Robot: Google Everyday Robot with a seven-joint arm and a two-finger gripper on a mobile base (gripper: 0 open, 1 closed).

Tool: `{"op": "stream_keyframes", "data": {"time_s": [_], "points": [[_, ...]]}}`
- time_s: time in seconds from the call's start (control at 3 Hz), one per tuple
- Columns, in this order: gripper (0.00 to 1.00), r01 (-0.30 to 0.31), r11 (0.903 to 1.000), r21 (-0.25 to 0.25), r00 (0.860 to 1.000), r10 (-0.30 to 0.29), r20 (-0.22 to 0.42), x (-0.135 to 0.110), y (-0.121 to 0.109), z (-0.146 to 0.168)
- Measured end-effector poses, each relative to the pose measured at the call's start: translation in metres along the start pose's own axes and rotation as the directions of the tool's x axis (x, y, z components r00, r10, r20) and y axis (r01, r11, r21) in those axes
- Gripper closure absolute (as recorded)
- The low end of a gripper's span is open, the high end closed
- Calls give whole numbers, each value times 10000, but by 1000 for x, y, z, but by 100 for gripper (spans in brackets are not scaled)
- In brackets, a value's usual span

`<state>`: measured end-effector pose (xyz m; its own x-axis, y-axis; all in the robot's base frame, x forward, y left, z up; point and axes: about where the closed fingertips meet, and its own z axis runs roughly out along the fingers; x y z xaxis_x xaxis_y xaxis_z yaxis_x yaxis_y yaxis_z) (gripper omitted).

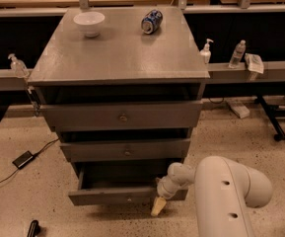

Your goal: Open bottom drawer

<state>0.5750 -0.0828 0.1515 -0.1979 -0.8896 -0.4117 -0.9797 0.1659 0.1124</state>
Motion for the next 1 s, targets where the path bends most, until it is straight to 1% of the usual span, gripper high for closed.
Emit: {"op": "stream_keyframes", "data": {"time_s": [0.67, 1.0], "points": [[55, -12, 10000, -30, 10000, 12, 2, -1, 2, -3], [78, -129, 9987, -485, 9999, 134, 96, 2, 24, 1]]}}
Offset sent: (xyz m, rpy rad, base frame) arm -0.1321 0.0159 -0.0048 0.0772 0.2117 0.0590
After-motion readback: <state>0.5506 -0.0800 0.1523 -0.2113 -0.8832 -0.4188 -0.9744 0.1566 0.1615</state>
